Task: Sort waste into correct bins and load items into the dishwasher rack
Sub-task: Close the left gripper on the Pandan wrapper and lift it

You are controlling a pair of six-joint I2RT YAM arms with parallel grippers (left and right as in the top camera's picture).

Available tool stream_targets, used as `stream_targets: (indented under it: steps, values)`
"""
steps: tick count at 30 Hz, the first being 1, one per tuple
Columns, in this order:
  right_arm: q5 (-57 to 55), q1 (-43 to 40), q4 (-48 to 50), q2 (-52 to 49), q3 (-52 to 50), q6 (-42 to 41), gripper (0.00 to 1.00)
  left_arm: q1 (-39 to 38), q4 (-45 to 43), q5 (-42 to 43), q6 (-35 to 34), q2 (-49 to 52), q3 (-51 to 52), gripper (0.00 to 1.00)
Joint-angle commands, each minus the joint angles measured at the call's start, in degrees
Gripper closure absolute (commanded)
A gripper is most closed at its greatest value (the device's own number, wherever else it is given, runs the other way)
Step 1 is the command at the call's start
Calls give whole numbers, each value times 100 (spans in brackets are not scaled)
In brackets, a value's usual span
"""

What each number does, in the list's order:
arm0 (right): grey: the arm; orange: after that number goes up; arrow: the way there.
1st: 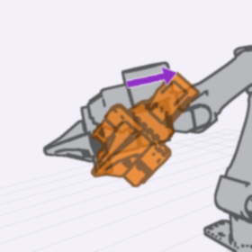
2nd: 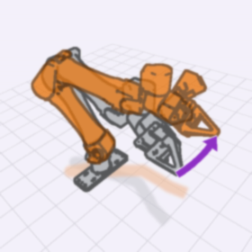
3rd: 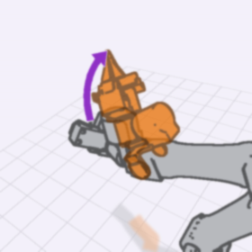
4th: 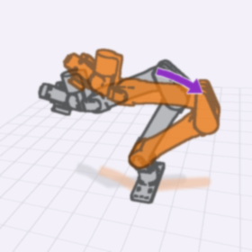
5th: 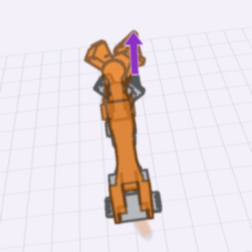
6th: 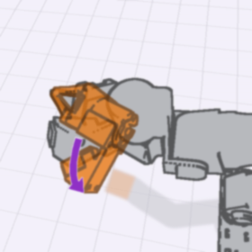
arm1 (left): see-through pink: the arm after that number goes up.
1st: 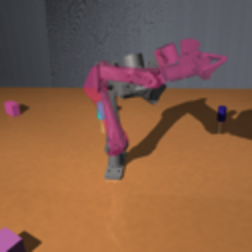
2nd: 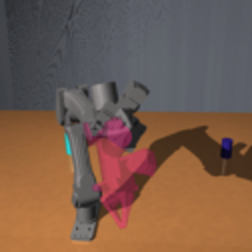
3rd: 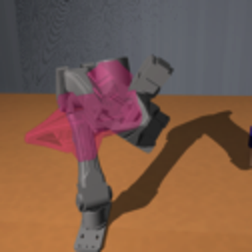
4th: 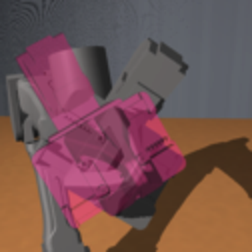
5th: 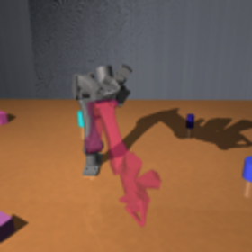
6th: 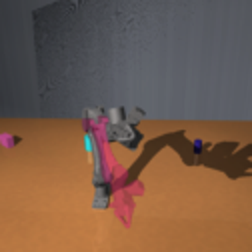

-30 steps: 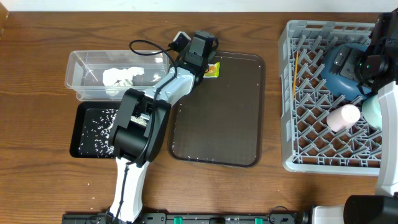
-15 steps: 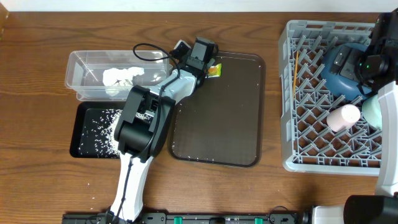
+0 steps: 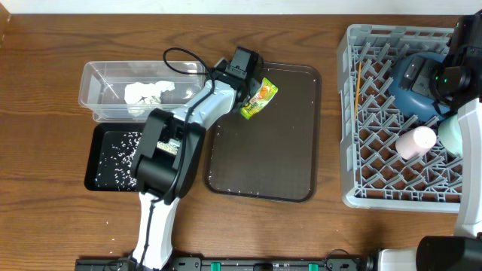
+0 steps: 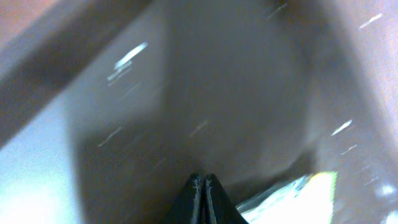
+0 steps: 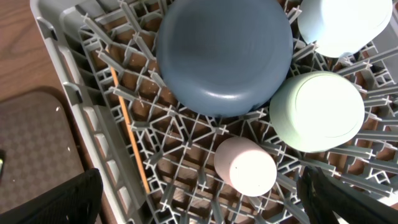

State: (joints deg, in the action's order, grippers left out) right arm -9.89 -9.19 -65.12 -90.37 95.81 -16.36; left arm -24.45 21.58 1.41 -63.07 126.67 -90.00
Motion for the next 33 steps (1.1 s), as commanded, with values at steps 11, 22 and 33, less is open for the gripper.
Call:
stream_targets:
  steps: [11, 22, 33]
  values:
    - [-15, -26, -7, -7, 2, -79, 1, -190, 2031, 195, 1185, -1512, 42, 94]
    - [-15, -26, -7, -7, 2, -79, 1, -205, 1357, 514, 3263, -1843, 42, 25]
    - [-15, -26, -7, -7, 2, -79, 1, -227, 684, 568, 5663, -1161, 42, 16]
